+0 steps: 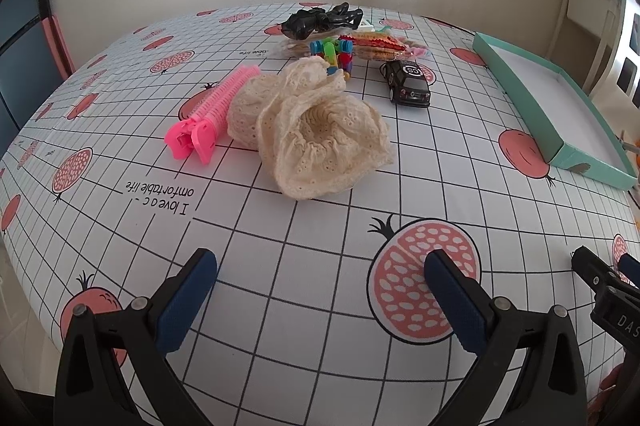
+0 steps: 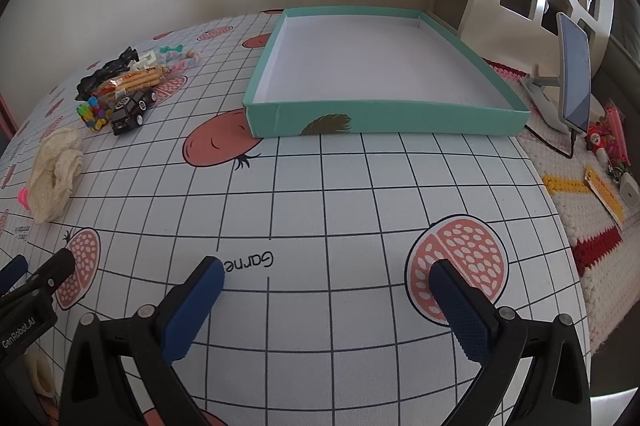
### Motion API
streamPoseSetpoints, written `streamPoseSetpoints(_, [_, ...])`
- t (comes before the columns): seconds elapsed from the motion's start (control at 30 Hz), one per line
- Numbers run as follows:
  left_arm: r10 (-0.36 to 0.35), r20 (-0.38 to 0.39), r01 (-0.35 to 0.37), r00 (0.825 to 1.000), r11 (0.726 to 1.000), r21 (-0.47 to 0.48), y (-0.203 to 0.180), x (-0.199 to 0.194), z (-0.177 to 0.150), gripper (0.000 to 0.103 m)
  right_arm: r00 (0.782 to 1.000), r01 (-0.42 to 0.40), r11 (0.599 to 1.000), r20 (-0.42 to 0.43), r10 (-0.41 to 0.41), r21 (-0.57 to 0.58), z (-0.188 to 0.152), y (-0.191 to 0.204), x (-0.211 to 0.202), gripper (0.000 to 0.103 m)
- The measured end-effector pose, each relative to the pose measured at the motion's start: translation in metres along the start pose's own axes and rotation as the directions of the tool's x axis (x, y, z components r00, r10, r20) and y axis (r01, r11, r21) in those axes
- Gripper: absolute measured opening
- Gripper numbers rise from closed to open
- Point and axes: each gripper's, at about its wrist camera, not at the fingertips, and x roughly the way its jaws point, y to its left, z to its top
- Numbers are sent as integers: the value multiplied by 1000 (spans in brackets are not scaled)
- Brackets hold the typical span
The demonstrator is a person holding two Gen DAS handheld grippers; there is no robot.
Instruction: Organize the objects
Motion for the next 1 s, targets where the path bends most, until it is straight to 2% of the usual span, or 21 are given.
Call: streamPoseSetpoints(1.0, [-3,9,3,1000,1000,3,-2,0,-1,103,1000,5,1000,-4,-5,5,-1,0,-1,103])
